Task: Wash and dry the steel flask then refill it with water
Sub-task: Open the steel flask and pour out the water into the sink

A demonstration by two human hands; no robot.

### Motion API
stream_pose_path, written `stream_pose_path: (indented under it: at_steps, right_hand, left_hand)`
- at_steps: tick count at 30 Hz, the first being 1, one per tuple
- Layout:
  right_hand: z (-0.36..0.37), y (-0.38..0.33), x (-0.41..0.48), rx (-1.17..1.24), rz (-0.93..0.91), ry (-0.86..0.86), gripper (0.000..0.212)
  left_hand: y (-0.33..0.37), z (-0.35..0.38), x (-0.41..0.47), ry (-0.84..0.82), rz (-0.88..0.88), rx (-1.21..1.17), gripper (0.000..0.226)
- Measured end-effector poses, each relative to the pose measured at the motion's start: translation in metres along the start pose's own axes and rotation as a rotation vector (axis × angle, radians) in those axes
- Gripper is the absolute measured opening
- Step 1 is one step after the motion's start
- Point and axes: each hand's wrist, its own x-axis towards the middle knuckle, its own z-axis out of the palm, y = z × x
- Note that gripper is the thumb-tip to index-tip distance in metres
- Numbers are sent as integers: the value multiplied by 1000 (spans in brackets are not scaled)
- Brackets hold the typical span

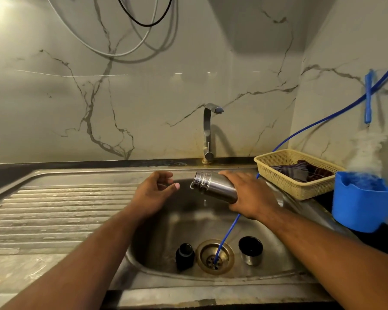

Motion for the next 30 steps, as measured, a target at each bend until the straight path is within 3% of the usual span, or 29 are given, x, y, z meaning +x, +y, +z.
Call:
stream_pose_path:
  at_steps: [30]
  right_hand:
    - [-4, -13, -2, -127, 43, -80, 102]
  left_hand:
    - [-7, 4, 6, -39, 35, 108, 28]
